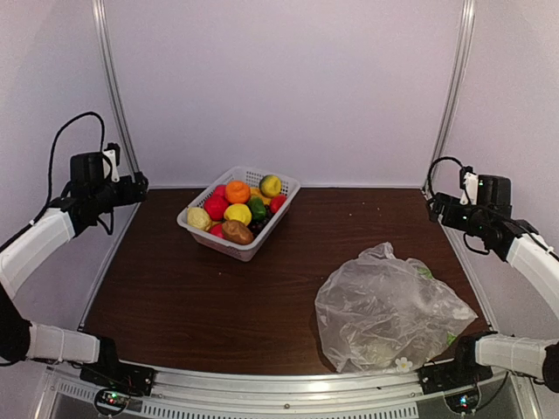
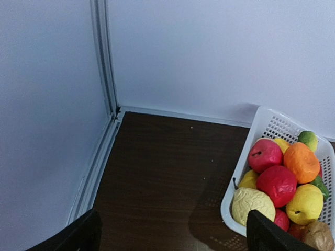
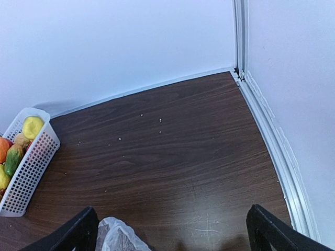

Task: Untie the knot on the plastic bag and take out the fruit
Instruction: Reset both arms

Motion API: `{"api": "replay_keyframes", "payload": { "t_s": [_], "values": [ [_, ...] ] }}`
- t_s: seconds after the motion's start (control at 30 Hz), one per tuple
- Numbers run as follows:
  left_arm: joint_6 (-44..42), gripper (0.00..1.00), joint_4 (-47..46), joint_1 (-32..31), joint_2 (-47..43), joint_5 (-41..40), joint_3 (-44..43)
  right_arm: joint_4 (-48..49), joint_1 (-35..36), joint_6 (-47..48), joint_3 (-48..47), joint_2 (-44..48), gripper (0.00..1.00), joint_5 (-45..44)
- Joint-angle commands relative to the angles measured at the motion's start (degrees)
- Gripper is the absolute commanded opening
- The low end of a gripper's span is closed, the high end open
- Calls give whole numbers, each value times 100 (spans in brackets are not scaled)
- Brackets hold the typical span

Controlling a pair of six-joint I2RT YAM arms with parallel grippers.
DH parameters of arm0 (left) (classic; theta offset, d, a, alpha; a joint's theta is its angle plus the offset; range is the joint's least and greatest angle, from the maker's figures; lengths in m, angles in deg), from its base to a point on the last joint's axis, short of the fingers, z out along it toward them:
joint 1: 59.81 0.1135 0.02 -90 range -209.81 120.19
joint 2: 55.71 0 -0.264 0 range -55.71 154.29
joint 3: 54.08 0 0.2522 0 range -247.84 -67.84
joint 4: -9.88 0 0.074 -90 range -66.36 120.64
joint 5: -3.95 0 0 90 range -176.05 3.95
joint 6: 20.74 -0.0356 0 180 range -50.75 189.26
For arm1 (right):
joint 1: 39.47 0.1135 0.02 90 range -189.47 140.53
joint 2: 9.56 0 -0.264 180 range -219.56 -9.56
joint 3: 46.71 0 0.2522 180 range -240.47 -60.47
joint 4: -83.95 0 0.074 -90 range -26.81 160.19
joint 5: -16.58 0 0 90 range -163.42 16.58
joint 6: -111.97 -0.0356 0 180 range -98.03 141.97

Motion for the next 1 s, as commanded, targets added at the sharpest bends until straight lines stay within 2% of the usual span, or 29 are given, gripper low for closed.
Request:
{"api": "replay_keyframes", "payload": {
  "t_s": [0.0, 0.27, 0.6, 0.87, 0.97],
  "values": [
    [232, 98, -412, 237, -823, -323, 944, 951, -486, 174, 660, 594, 100, 227],
    [344, 98, -1828, 239, -1337, -859, 2563, 3059, -545, 276, 2246, 1680, 100, -194],
    [-389, 98, -3767, 240, -1758, -889, 4013, 4875, -545, 333, 3637, 1690, 100, -717],
    [-527, 98, -4556, 238, -1840, -926, 4683, 5180, -545, 454, 4047, 1983, 100, -1007],
    [-510, 98, -4533, 236, -1956, -902, 4725, 5160, -545, 438, 4106, 2096, 100, -993]
  ]
}}
